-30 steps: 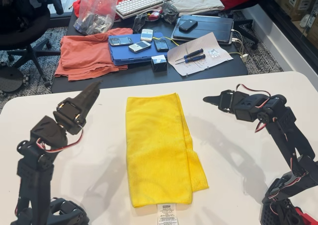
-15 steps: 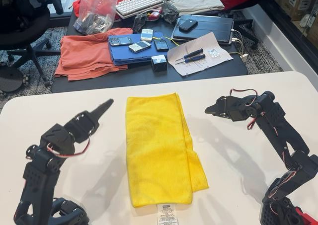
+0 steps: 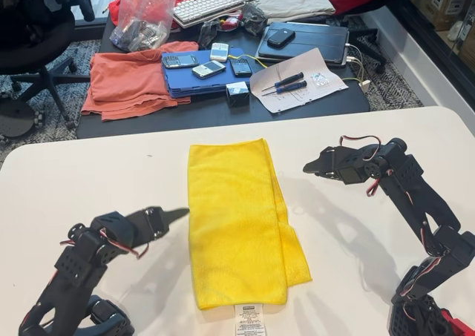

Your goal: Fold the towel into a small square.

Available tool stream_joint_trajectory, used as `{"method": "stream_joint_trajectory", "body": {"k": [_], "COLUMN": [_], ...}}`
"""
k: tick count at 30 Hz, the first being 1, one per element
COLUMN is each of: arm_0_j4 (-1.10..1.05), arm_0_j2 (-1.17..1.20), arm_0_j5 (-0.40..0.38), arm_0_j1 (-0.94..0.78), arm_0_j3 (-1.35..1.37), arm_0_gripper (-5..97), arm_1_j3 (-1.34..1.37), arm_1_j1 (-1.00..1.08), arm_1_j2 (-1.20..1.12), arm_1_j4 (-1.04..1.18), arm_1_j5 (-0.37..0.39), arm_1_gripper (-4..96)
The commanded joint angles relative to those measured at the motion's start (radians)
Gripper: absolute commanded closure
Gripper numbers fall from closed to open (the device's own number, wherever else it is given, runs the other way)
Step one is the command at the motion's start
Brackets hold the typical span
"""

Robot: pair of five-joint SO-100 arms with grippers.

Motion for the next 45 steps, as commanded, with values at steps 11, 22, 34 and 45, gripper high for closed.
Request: {"method": "stream_joint_trajectory", "body": {"k": [11,22,34,45], "arm_0_j4": [-0.017,-0.021,-0.023,-0.002], "arm_0_j2": [0.023,0.026,0.026,0.008], "arm_0_j5": [0.003,0.002,0.002,0.0], "arm_0_j1": [0.239,0.314,0.327,0.319], "arm_0_j3": [-0.021,-0.023,-0.051,-0.221], "arm_0_gripper": [82,82,82,82], "arm_1_j3": [0.012,-0.054,-0.049,-0.043], "arm_1_j1": [0.399,0.399,0.41,0.413], "arm_1_j2": [-0.379,-0.678,-0.862,-0.977], "arm_1_j4": [0.166,0.152,0.017,-0.003], "arm_1_j5": [-0.334,-0.344,-0.39,-0.385], "arm_1_gripper": [75.2,75.3,75.4,77.4]}}
